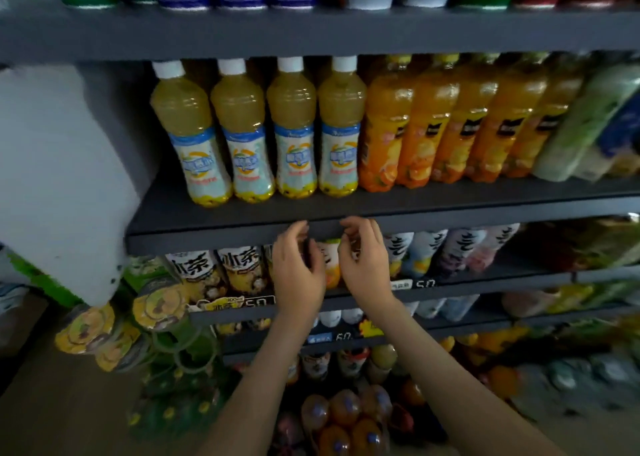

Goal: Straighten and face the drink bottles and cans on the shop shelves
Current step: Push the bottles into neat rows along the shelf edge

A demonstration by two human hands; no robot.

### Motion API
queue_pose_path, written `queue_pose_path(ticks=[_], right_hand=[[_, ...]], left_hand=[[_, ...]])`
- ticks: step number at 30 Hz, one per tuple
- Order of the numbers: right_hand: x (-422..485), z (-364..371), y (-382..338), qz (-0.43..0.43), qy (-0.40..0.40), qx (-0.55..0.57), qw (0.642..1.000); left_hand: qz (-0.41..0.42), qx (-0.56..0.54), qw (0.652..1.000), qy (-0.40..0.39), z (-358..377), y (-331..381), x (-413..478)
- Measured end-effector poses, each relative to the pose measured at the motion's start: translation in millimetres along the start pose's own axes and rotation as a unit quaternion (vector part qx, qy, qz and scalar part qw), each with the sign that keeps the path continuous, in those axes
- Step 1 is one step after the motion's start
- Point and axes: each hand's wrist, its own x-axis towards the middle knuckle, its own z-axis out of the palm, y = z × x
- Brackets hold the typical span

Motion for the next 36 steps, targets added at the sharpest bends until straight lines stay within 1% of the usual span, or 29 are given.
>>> queue_pose_path(ticks=[2,4,7,12,16,20,24,26,30,34,36], right_hand=[[-8.9,-18.0,10.6,0.033,0.0,0.008,0.999],[-16.8,-37.3,22.1,0.057,-0.008,0.012,0.998],[-27.2,-66.5,44.6,0.098,-0.015,-0.008,0.995],[-54.1,-139.1,93.0,0.174,-0.018,-0.031,0.984],[-74.3,-211.2,132.9,0.218,-0.005,-0.048,0.975],[-88.1,-281.1,171.5,0.27,0.016,-0.054,0.961],[-90.8,-340.2,211.2,0.295,0.046,-0.066,0.952],[-91.2,-358.6,228.2,0.309,0.066,-0.07,0.946],[-73.3,-385.7,258.4,0.309,0.09,-0.077,0.944],[-41.8,-407.8,293.4,0.333,0.098,-0.059,0.936],[-30.0,-416.6,312.9,0.342,0.091,-0.067,0.933]], left_hand=[[-0.022,-0.024,0.999,-0.043,19.0,11.6,-14.8],[-0.07,-0.046,0.992,-0.098,39.6,23.4,-27.7],[-0.141,-0.039,0.973,-0.177,70.8,40.1,-47.7],[-0.136,-0.043,0.958,-0.247,120.4,84.1,-95.2],[-0.163,-0.036,0.936,-0.309,166.8,127.8,-133.1],[-0.181,-0.065,0.927,-0.321,212.5,176.2,-166.8],[-0.199,-0.066,0.919,-0.333,252.0,213.4,-189.1],[-0.209,-0.066,0.917,-0.333,268.2,221.6,-197.4],[-0.217,-0.056,0.921,-0.319,306.1,242.2,-195.9],[-0.211,-0.062,0.927,-0.305,355.8,257.7,-191.6],[-0.206,-0.071,0.928,-0.302,382.4,261.0,-190.2]])
